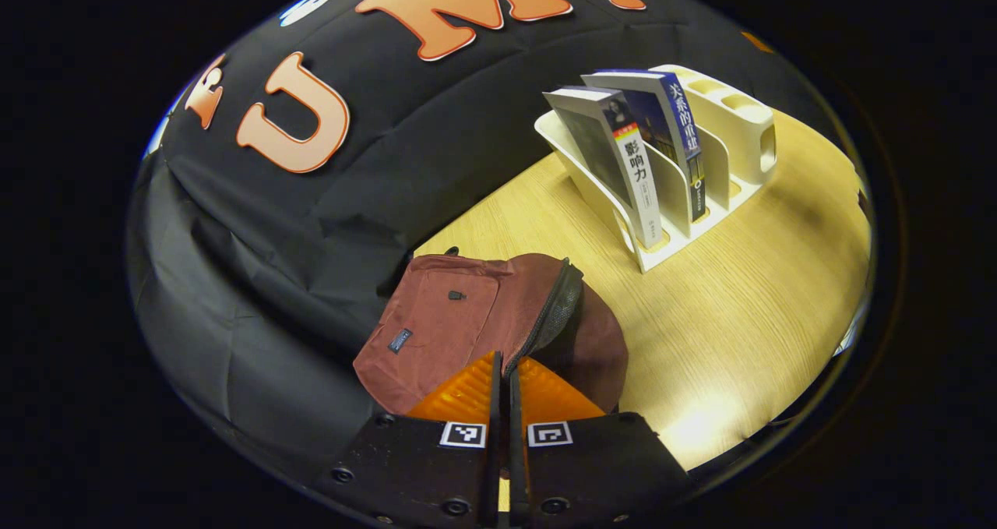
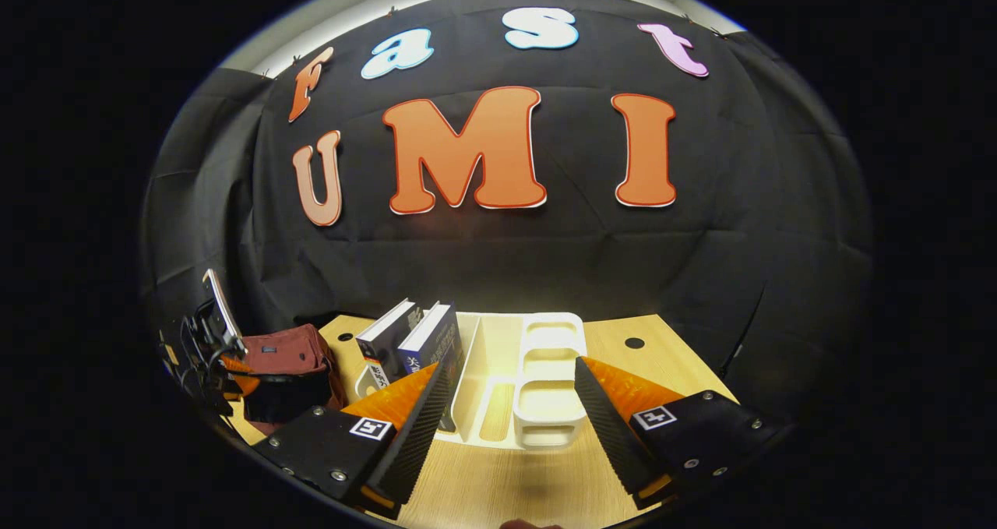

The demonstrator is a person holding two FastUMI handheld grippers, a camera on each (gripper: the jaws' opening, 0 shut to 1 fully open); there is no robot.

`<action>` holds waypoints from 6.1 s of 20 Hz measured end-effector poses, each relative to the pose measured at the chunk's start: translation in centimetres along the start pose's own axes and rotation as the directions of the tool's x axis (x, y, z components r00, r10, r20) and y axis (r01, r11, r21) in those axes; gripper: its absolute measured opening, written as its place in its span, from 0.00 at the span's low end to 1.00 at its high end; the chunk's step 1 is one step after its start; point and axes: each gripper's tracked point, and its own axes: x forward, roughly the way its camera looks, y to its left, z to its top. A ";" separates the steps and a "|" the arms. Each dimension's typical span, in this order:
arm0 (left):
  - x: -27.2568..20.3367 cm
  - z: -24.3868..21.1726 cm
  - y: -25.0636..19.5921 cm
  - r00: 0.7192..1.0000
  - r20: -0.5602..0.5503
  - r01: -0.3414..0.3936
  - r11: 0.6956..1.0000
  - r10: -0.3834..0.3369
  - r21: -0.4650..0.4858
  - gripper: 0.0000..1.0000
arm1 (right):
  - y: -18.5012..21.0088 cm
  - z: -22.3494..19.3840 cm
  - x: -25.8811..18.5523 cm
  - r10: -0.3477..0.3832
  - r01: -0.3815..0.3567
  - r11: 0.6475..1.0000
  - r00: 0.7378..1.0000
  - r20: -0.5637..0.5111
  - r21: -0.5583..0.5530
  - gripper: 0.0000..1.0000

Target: Open the schoolbag, grab two books from the bookshelf and put them into the schoolbag.

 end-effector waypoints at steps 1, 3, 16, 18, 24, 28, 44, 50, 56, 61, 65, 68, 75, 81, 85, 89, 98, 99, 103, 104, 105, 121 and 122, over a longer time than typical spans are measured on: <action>-0.1 0.4 0.6 1.000 0.002 0.005 1.000 -0.005 -0.009 0.05 | 0.1 0.0 0.1 0.001 -0.001 1.000 1.000 -0.005 -0.012 0.96; -0.4 1.1 1.6 1.000 0.012 0.029 0.999 -0.029 -0.026 0.05 | 0.6 0.0 0.3 0.001 -0.001 1.000 1.000 -0.016 -0.030 0.96; 0.7 4.9 9.6 0.962 0.061 0.271 0.959 -0.267 -0.081 0.06 | 10.6 1.2 4.5 -0.019 -0.003 0.994 0.980 -0.198 -0.109 0.96; 1.4 5.3 10.4 0.953 0.069 0.300 0.952 -0.296 -0.059 0.06 | 11.8 1.0 5.6 -0.018 -0.011 0.993 0.968 -0.250 -0.116 0.96; 2.6 6.8 11.7 0.928 0.115 0.358 0.934 -0.354 -0.015 0.05 | 15.2 2.6 9.4 -0.031 -0.015 0.992 0.931 -0.363 -0.124 0.97; 2.7 7.1 12.0 0.913 0.137 0.388 0.922 -0.384 -0.002 0.05 | 17.1 3.5 11.6 -0.043 -0.016 0.991 0.906 -0.422 -0.136 0.97; 3.8 6.5 13.8 0.872 0.186 0.462 0.887 -0.453 -0.002 0.06 | 19.1 -4.0 19.7 -0.072 0.044 0.997 0.609 -0.790 -0.056 0.97; 4.1 6.1 13.8 0.866 0.192 0.473 0.881 -0.462 -0.014 0.06 | 17.9 -6.3 21.6 -0.118 0.093 0.992 0.521 -0.845 -0.082 0.91; 4.3 5.6 13.8 0.864 0.191 0.480 0.877 -0.467 -0.029 0.06 | 18.5 -7.7 22.0 -0.139 0.132 0.987 0.452 -0.881 -0.089 0.60; 4.1 5.5 13.8 0.860 0.194 0.488 0.872 -0.473 -0.036 0.06 | 19.0 -7.3 21.3 -0.121 0.185 0.981 0.402 -0.907 -0.049 0.28; 3.8 5.4 13.7 0.854 0.194 0.497 0.867 -0.482 -0.036 0.06 | 19.3 -5.1 20.4 -0.073 0.203 0.979 0.438 -0.896 0.020 0.40; 3.7 5.4 13.7 0.852 0.194 0.502 0.864 -0.486 -0.036 0.05 | 18.6 -2.6 19.0 -0.065 0.209 0.977 0.478 -0.876 0.041 0.29; 3.7 5.5 13.6 0.848 0.188 0.508 0.861 -0.496 -0.021 0.05 | 17.7 2.7 13.9 0.000 0.189 0.974 0.561 -0.828 0.128 0.28; 3.8 6.0 13.8 0.850 0.178 0.506 0.862 -0.496 -0.011 0.05 | 18.5 5.2 9.5 0.082 0.171 0.957 0.617 -0.783 0.235 0.28; 4.0 6.2 13.7 0.850 0.163 0.508 0.862 -0.501 0.005 0.06 | 20.1 4.3 6.9 0.174 0.143 0.933 0.628 -0.759 0.332 0.28; 4.0 6.5 13.7 0.851 0.155 0.506 0.862 -0.502 0.014 0.06 | 22.6 2.1 5.1 0.268 0.118 0.898 0.616 -0.741 0.423 0.28; 3.7 6.6 13.9 0.851 0.147 0.511 0.859 -0.504 -0.015 0.05 | 30.4 -6.2 3.4 0.464 0.120 0.780 0.548 -0.696 0.614 0.27; 3.6 6.6 13.8 0.849 0.153 0.515 0.857 -0.506 -0.028 0.05 | 31.2 -6.8 3.6 0.485 0.126 0.760 0.544 -0.685 0.638 0.27; 3.2 6.6 13.6 0.840 0.163 0.534 0.842 -0.518 -0.078 0.05 | 33.8 -8.9 5.0 0.522 0.143 0.699 0.568 -0.637 0.700 0.26; 3.2 6.7 13.7 0.840 0.168 0.533 0.842 -0.516 -0.085 0.05 | 34.6 -9.3 5.3 0.521 0.144 0.693 0.578 -0.629 0.707 0.25; 3.1 6.9 13.9 0.839 0.172 0.536 0.839 -0.517 -0.094 0.05 | 35.1 -9.9 5.5 0.524 0.141 0.688 0.581 -0.622 0.712 0.25; 0.4 7.0 11.6 0.793 0.183 0.600 0.798 -0.581 -0.067 0.02 | 43.7 -17.3 9.3 0.594 0.178 0.476 0.658 -0.464 0.861 0.25; 0.2 7.1 11.4 0.788 0.187 0.606 0.793 -0.587 -0.063 0.02 | 44.1 -17.8 9.4 0.594 0.171 0.474 0.662 -0.457 0.864 0.25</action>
